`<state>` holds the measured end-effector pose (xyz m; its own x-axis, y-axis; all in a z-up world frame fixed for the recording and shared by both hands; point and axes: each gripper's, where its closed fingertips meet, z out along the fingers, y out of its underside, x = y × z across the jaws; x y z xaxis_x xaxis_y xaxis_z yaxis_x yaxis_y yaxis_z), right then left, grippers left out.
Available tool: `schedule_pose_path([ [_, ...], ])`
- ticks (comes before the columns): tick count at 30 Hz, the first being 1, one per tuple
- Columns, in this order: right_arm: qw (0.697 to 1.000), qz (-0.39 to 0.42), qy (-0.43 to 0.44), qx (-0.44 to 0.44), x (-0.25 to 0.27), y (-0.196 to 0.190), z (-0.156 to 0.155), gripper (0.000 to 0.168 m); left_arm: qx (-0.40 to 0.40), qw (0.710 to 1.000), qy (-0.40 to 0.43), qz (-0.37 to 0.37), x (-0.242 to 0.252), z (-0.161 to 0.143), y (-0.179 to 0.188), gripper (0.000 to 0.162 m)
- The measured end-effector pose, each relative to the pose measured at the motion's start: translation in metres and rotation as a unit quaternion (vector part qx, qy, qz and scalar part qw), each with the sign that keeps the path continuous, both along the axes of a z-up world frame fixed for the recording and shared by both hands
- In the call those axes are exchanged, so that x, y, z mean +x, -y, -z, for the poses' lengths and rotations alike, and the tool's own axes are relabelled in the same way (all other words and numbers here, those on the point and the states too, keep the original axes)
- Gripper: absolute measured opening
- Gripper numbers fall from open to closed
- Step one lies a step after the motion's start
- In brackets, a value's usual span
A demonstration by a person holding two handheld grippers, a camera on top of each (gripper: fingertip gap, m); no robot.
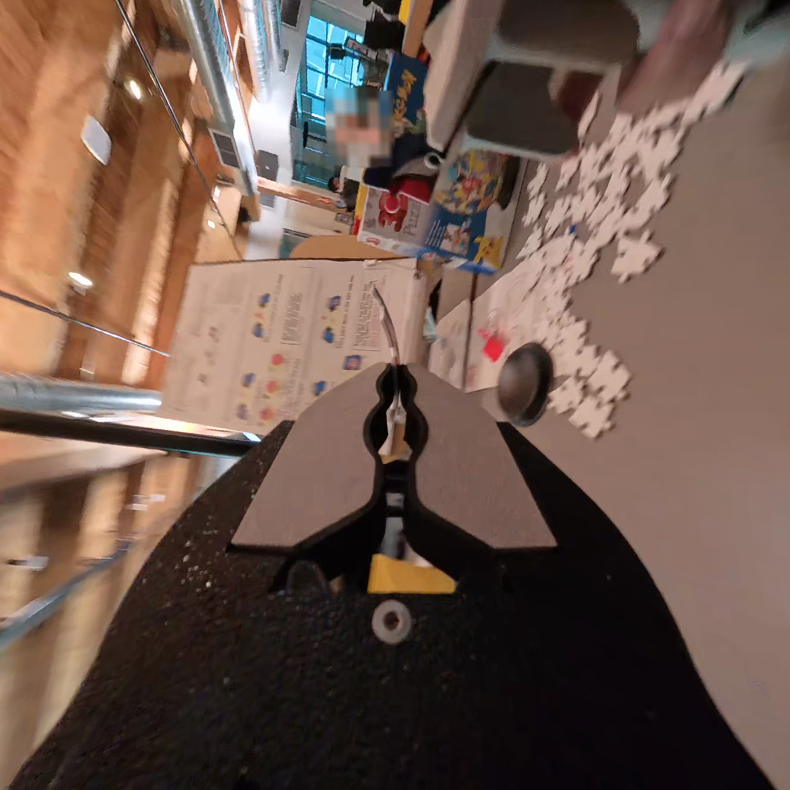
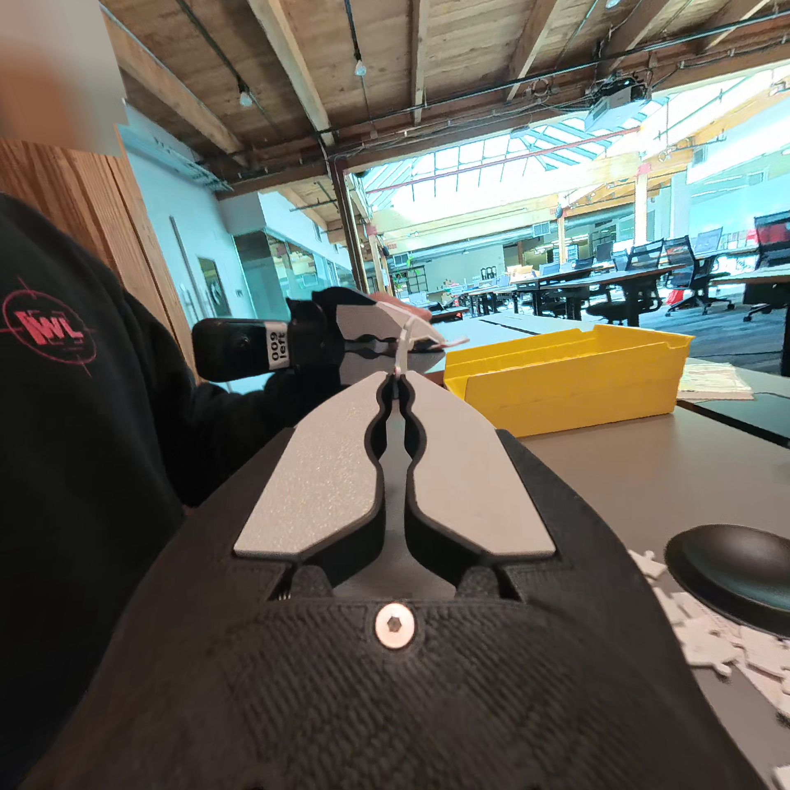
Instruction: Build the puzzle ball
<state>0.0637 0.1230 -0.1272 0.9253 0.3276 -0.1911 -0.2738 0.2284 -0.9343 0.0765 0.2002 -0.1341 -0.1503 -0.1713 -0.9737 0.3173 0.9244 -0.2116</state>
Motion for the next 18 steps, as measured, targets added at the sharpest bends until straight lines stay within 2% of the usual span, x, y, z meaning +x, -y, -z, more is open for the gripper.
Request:
schedule_pose_path([
  [2,0.999,0.015,0.037,-0.015,-0.001,0.001,0.003,0.002,0.049,0.998,0.039,0.002,-0.002,-0.006,0.006,0.001],
  [6,0.992,0.051,0.114,-0.031,0.000,0.004,0.005,0.002,0.089,0.992,0.092,0.015,-0.007,-0.014,0.014,0.001],
  [8,0.979,0.106,0.169,-0.031,0.007,0.006,0.002,0.002,0.115,0.987,0.115,0.015,-0.008,-0.015,0.014,0.001],
  [10,0.955,0.167,0.241,-0.040,0.015,0.009,0.000,0.002,0.134,0.982,0.129,0.022,-0.009,-0.014,0.016,0.002],
  [12,0.905,0.238,0.349,-0.057,0.022,0.014,-0.004,0.002,0.149,0.978,0.139,0.035,-0.010,-0.013,0.019,0.002],
  [14,0.838,0.283,0.461,-0.075,0.022,0.016,-0.009,0.002,0.166,0.972,0.156,0.049,-0.012,-0.013,0.023,0.002],
  [18,0.709,0.311,0.623,-0.115,0.021,0.017,-0.012,0.002,0.172,0.966,0.176,0.083,-0.015,-0.015,0.029,0.002],
])
